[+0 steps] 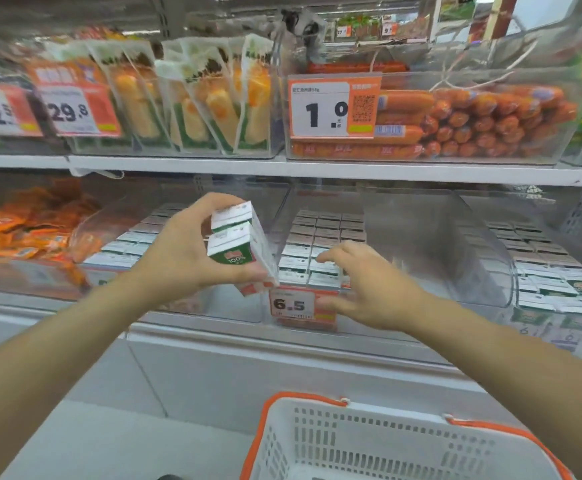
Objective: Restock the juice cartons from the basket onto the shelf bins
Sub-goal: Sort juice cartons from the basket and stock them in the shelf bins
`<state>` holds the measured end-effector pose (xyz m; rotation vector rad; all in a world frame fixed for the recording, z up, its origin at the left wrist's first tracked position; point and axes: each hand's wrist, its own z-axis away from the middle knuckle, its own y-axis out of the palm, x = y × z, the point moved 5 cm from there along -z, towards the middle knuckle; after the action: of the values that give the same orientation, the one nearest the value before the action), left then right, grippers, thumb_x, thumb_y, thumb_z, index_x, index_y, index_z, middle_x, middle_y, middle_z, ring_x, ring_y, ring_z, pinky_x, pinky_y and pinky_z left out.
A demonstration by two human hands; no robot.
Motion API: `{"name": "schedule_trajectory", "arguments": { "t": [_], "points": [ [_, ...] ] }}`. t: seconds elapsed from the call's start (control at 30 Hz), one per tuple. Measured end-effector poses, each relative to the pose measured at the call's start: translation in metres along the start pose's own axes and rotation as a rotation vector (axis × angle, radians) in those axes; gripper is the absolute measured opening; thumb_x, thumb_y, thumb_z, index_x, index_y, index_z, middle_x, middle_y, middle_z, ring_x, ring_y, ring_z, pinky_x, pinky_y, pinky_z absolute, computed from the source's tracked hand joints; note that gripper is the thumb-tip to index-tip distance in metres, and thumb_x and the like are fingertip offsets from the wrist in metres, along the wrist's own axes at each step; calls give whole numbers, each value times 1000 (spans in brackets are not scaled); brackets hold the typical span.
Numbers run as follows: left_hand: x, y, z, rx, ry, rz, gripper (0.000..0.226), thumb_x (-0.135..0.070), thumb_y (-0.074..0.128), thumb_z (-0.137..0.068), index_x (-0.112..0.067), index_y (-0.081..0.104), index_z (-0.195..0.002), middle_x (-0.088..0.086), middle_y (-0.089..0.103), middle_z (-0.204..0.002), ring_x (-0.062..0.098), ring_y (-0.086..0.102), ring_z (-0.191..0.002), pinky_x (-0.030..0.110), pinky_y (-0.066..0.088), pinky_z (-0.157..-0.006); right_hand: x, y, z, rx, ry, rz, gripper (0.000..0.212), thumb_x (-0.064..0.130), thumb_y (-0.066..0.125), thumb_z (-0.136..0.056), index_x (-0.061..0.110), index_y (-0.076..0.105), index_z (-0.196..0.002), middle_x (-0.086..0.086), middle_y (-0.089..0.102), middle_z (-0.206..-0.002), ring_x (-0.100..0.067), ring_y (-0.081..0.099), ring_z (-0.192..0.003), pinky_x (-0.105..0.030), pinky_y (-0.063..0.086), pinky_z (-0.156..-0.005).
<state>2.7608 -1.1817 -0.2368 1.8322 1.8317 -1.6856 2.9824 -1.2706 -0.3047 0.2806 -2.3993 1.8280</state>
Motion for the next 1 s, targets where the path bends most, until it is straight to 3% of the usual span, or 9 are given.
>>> {"name": "schedule_trajectory", "arguments": {
  "t": [0.1,0.2,0.27,0.37,0.43,0.57,0.67,0.83,1.0],
  "points": [
    [32,-8,-25,18,-6,-41,79,-40,95,-46,-33,57,-115,-7,70,-99,11,67,-92,27,55,-81,-8,23,-22,91,4,74,73,70,57,-82,30,42,-141,4,45,-139,-20,40,-129,-38,35,-109],
    [55,-7,-56,50,20,-96,80,-46,94,-47,-32,56,-116,-13,69,-101,3,65,-93,18,50,-81,-14,36,-24,80,-9,65,72,72,51,-84,28,43,-141,4,46,-138,-19,40,-128,-38,36,-110],
    [70,-1,-82,91,20,-152,88,-50,92,-49,-32,52,-126,-18,63,-116,0,58,-105,15,42,-91,-16,36,-24,70,-10,22,73,72,52,-84,28,43,-142,5,44,-141,-17,38,-131,-36,35,-112],
    [98,14,-116,218,-8,-191,92,-44,94,-53,-32,49,-133,-19,54,-129,5,47,-124,23,35,-107,-19,37,-23,85,20,-4,74,75,51,-82,34,39,-143,10,38,-144,-11,32,-135,-36,34,-114],
    [121,25,-129,271,-52,-226,88,-41,95,-54,-35,48,-128,-19,53,-128,8,47,-125,23,36,-106,-19,39,-24,83,14,-7,75,77,48,-81,37,38,-143,13,37,-143,-9,31,-135,-36,34,-114],
    [162,36,-142,300,-148,-458,109,-59,91,-48,-33,40,-141,-4,50,-143,22,49,-128,37,44,-106,-24,39,-28,60,5,-69,74,78,53,-77,40,41,-140,18,38,-137,-4,33,-131,-33,35,-113],
    [172,38,-145,324,-192,-599,113,-58,89,-52,-32,35,-147,4,44,-148,29,47,-129,42,45,-105,-27,40,-30,57,1,-97,74,76,58,-76,39,43,-138,20,39,-135,-4,34,-130,-31,33,-113],
    [166,47,-143,358,-199,-1037,103,-68,79,-61,-37,35,-149,10,37,-146,35,31,-137,48,27,-114,-26,38,-30,49,0,-113,73,74,62,-75,39,45,-137,19,41,-134,-3,33,-130,-25,30,-112],
    [159,49,-134,357,-226,-1027,98,-61,76,-72,-31,28,-152,11,35,-150,35,29,-140,49,26,-115,-26,40,-29,73,22,-119,73,74,62,-75,40,44,-137,16,40,-136,-6,33,-131,-34,35,-112]
  ]
}}
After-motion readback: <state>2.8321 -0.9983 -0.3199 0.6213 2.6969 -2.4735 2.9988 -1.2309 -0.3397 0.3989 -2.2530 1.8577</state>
